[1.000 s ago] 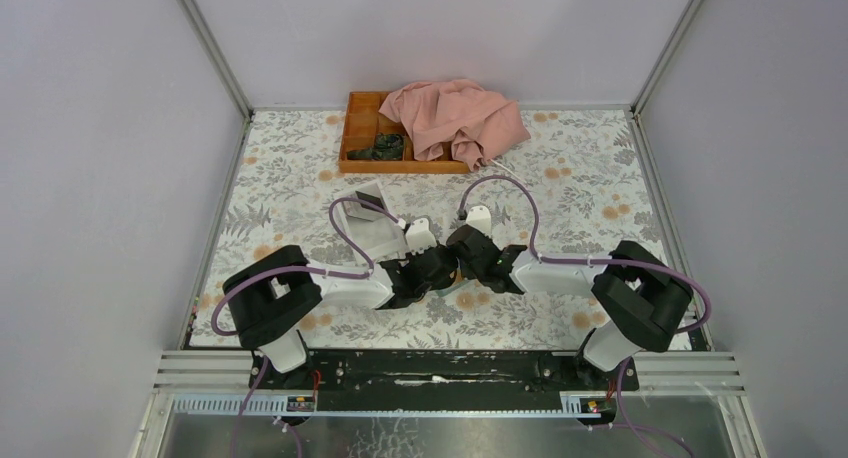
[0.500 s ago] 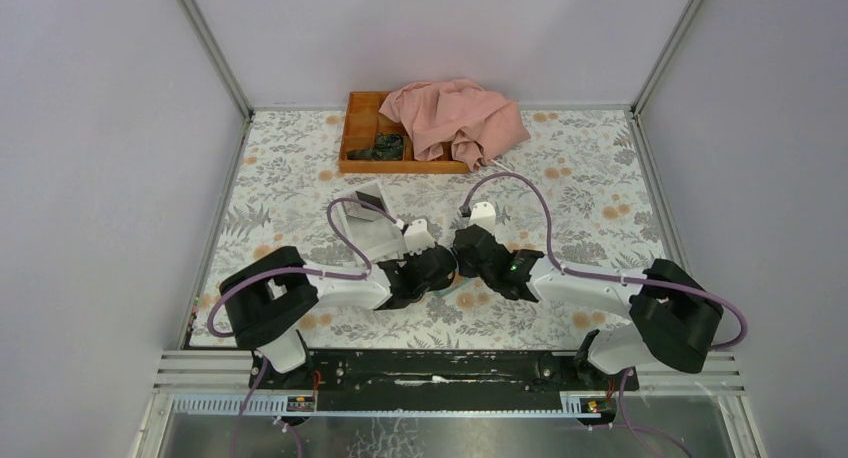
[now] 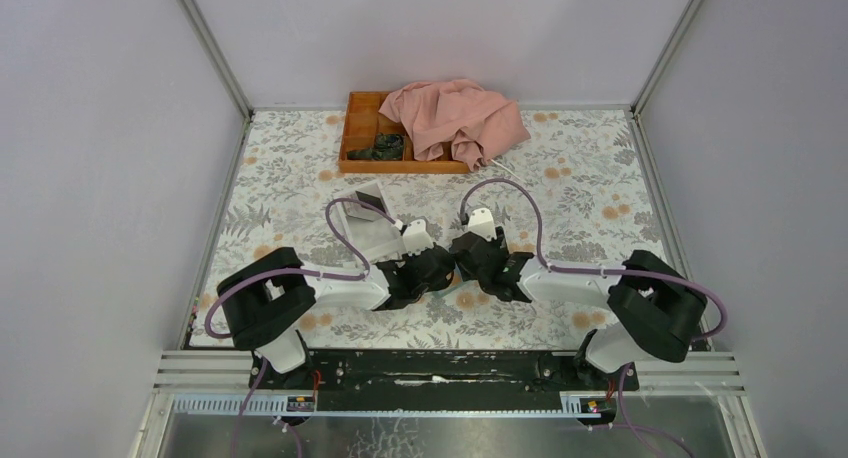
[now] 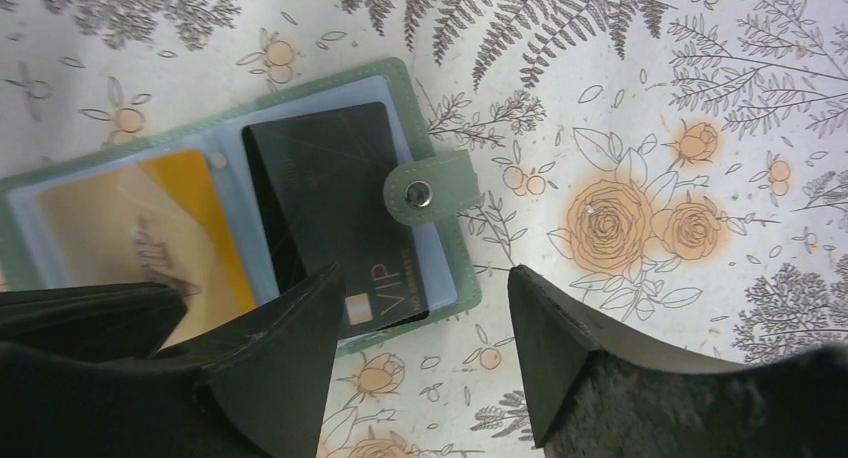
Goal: Put the credit cards into the card holder
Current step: Close the card holder at the center of the board.
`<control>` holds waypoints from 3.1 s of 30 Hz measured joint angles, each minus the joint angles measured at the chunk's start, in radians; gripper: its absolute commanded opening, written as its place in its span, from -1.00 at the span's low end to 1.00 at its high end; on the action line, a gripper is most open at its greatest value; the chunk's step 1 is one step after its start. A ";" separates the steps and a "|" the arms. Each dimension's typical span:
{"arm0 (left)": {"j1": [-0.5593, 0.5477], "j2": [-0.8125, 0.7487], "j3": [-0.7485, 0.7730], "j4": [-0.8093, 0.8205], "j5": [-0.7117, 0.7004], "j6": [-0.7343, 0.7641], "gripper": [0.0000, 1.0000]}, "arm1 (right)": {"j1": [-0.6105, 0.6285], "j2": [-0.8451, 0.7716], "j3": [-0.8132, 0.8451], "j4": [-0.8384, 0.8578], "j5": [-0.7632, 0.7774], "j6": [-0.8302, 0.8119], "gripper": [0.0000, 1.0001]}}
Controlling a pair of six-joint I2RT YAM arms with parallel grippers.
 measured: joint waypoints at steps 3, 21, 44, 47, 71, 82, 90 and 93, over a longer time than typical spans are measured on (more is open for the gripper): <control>0.000 0.000 0.000 0.000 0.000 0.002 -1.00 | 0.000 0.036 0.005 0.000 0.022 -0.023 0.37; 0.000 -0.005 -0.005 -0.001 0.001 0.008 -1.00 | -0.028 0.145 0.069 0.079 0.103 -0.130 0.20; 0.008 -0.011 -0.007 -0.007 0.003 0.016 -1.00 | -0.042 0.210 0.101 0.061 0.143 -0.163 -0.50; 0.008 -0.012 -0.008 -0.010 0.003 0.016 -1.00 | -0.042 0.209 0.101 0.060 0.150 -0.165 -0.71; 0.019 -0.216 -0.037 -0.203 -0.067 0.027 -0.31 | -0.042 0.102 0.101 0.056 0.137 -0.175 -1.00; 0.022 -0.240 -0.185 -0.200 -0.063 -0.001 -0.78 | -0.027 0.024 0.101 0.002 0.111 -0.151 -1.00; 0.022 -0.217 -0.187 -0.146 -0.040 -0.001 -0.90 | 0.027 0.016 0.115 -0.037 0.093 -0.112 -1.00; 0.022 -0.195 -0.185 -0.097 -0.037 0.000 -0.91 | 0.053 0.016 0.120 -0.046 0.094 -0.095 -1.00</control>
